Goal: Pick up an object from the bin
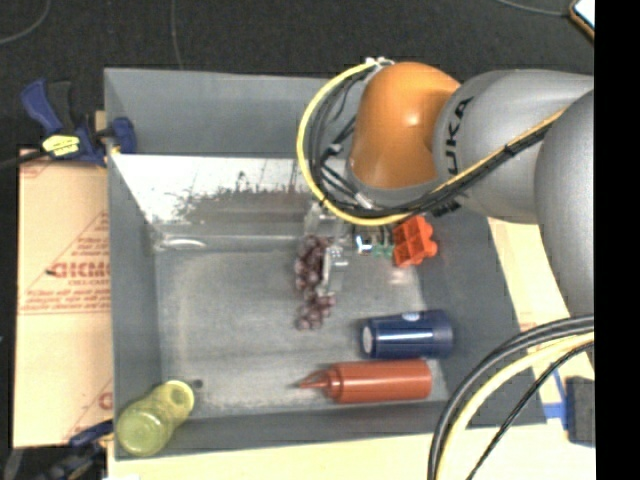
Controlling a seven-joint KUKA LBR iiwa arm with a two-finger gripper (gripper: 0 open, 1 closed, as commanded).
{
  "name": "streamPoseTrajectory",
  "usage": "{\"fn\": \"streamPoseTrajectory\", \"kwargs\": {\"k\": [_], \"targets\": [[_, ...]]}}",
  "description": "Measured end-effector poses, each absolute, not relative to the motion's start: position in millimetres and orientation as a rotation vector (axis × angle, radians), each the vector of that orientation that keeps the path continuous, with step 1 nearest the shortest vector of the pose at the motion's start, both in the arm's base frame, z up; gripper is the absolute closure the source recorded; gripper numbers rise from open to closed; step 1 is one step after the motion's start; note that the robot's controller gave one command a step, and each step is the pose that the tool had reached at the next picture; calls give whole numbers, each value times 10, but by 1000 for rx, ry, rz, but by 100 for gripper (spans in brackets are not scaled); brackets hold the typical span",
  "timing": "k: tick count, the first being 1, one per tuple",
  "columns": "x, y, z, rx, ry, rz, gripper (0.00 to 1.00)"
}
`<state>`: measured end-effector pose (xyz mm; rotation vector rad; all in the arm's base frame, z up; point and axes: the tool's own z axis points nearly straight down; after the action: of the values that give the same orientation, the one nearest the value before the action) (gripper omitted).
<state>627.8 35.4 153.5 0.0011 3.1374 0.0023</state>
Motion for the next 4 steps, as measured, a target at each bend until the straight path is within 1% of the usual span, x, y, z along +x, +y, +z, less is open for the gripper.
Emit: {"fn": "streamPoseTrajectory", "kwargs": {"k": [1, 2, 3, 4], "targets": [[6278, 354, 1535, 1, 3137, 2, 0], [5901, 565, 848, -11, 3142, 5, 0], [5866, 543, 844, 68, 3126, 5, 0], [5941, 224, 748, -577, 3073, 1, 0]]}}
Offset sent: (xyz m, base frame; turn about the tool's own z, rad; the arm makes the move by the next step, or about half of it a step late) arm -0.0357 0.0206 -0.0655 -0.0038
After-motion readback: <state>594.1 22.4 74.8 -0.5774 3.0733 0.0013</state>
